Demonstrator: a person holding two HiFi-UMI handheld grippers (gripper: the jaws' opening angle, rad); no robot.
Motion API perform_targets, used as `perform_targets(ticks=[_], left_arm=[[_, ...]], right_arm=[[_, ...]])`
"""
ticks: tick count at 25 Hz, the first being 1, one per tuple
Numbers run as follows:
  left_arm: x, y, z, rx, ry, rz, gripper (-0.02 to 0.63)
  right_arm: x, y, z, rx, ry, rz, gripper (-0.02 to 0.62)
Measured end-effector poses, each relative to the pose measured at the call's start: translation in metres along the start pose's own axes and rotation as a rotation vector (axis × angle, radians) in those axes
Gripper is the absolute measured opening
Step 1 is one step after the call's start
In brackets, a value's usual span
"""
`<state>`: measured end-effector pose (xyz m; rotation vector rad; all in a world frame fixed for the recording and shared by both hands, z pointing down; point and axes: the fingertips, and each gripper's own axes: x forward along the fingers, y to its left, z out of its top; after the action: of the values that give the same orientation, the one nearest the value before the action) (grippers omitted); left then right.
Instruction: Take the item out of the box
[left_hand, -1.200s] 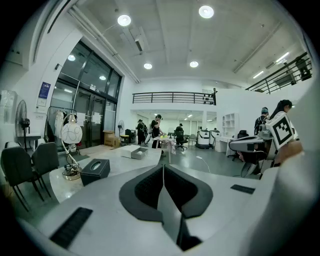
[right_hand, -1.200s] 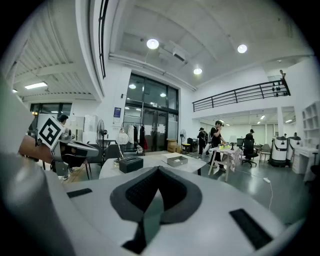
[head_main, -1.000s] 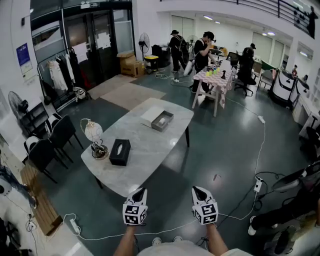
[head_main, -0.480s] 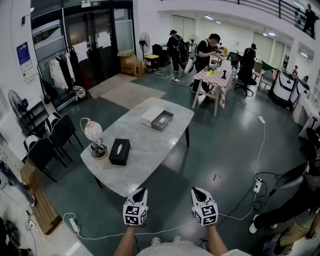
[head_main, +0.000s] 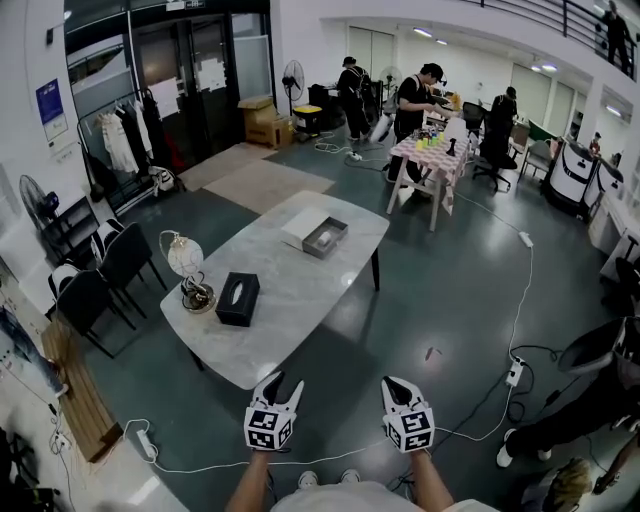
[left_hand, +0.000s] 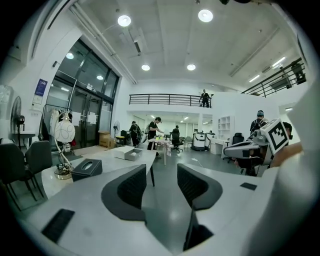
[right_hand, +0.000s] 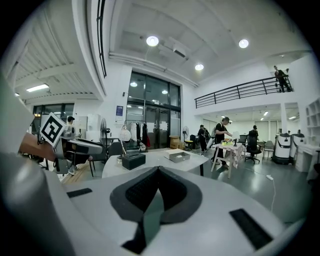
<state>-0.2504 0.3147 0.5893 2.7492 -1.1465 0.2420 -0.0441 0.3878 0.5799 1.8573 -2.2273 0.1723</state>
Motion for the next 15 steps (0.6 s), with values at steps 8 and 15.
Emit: perform_targets(ticks=[8, 15], left_arm=[[0.012, -0.02, -0.001, 0.0, 0.002, 0.011, 0.213], [0.02, -0.045, 0.001, -0.007, 0.001, 0.03, 0.213]], right_arm=[[-0.008, -0.016, -0.01, 0.004, 0.012, 0.022, 0.0], [-0.02, -0.036, -0.016, 0.002, 0.017, 0.053, 0.002]])
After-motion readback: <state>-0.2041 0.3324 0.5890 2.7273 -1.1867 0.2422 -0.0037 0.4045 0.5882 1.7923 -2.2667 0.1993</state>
